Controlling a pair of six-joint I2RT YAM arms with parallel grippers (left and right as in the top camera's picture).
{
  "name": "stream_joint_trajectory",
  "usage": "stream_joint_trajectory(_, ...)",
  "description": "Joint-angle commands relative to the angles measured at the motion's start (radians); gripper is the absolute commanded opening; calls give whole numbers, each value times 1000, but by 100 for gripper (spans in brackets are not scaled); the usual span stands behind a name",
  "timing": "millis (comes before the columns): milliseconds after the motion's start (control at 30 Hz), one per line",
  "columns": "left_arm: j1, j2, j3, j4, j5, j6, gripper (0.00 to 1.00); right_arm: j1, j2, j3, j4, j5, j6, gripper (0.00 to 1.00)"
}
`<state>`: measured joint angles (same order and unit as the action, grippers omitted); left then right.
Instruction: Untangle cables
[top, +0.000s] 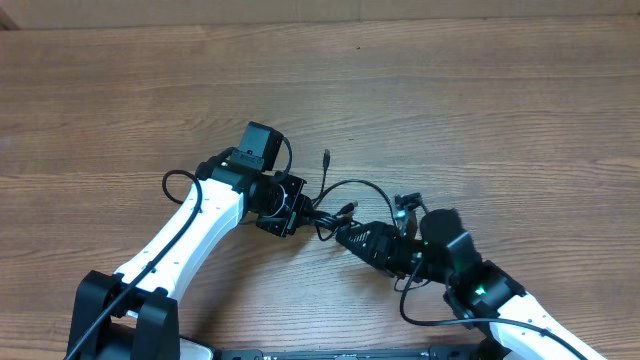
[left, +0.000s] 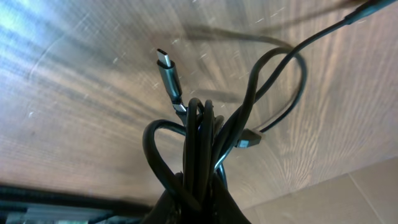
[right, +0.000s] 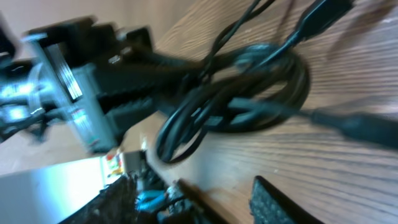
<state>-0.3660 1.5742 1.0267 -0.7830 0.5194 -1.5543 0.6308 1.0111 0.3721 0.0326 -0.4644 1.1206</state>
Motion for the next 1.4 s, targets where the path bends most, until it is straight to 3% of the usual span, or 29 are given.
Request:
stream_joint_trajectory(0, -8, 8, 0, -34, 50, -72, 10, 39, 39, 8, 19, 153, -18, 51)
stream_joint_trajectory(333, -13, 8, 0, -58, 27, -85, 9, 105, 142, 9, 204, 130, -18, 41)
stream_joint_trajectory(533, -15, 8, 0, -58, -59, -93, 8, 127, 143, 9, 213, 127, -18, 37)
stream_joint_trajectory(833, -16, 8, 0, -59, -82, -92, 8, 127, 143, 9, 260, 104, 82, 38)
stream_joint_trajectory(1100, -45, 8, 0, -54, -51, -97, 5, 127, 157, 9, 274, 188, 84, 34)
stream_joint_trajectory(1367, -83, 8, 0, -52, -74, -103, 5, 127, 181, 9, 296, 195, 84, 25)
